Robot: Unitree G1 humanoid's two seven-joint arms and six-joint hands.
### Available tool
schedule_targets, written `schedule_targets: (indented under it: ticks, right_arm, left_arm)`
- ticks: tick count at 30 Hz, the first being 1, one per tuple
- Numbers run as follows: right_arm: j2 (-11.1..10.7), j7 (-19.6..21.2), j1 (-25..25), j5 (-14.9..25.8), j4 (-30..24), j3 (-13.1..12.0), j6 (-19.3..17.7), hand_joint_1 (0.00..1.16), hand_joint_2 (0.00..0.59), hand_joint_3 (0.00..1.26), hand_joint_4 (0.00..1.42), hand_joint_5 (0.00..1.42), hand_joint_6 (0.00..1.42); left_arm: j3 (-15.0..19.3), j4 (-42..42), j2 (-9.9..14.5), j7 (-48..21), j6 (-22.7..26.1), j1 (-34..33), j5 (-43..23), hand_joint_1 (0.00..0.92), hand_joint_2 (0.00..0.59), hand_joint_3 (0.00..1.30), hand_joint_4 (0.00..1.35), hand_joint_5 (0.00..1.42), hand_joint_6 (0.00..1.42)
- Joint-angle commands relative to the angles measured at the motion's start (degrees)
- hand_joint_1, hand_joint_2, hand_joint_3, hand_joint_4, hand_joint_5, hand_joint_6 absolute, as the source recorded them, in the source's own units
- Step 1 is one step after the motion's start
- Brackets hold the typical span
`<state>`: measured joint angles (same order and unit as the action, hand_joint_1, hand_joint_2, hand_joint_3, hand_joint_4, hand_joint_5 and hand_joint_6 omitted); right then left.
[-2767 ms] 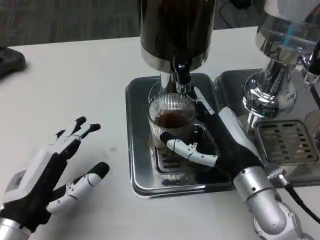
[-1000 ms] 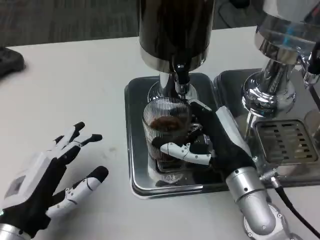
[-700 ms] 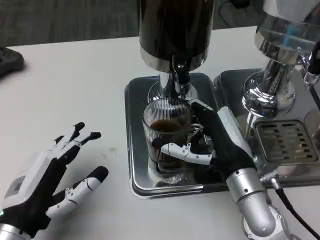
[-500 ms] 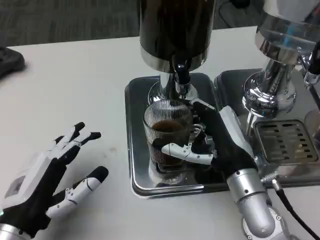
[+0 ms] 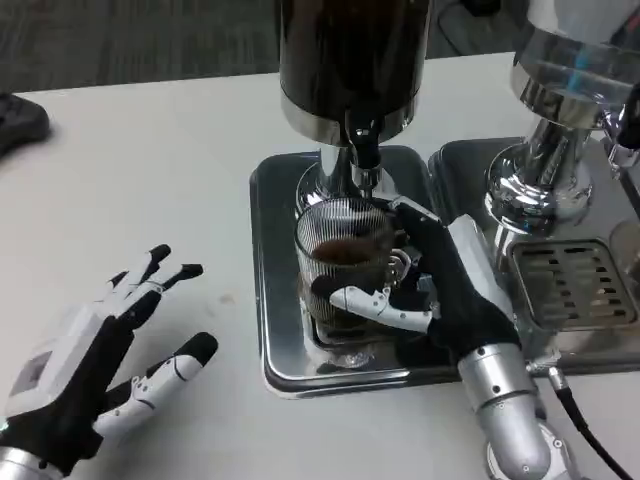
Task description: Grasp the cup under the faucet to collect the drink, then remove the cup.
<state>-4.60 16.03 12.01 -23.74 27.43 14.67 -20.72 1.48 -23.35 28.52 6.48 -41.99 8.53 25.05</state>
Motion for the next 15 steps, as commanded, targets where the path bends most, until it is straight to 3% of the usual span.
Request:
schedule_targets:
  ticks: [1, 15]
  right_arm:
    - [0.3, 2.6, -0.3, -0.3, -1.0, -0.7, -3.2, 0.95, 0.176, 0.44, 0.54, 0.83, 1.20]
    - [-0.2, 5.1, -2.5, -1.2, -3.4, -2.2, -4.2, 0.96, 0.166, 0.48, 0.57, 0.87, 1.26]
  left_arm:
    - [-0.4, -0.6, 0.8, -0.3, 0.0, -0.1, -0.5, 0.000, 0.197, 0.19, 0.00, 0.04, 0.00]
    - [-1.3, -1.9, 1.3, -0.8, -0.6, -1.5, -0.6, 0.000, 0.197, 0.19, 0.00, 0.04, 0.00]
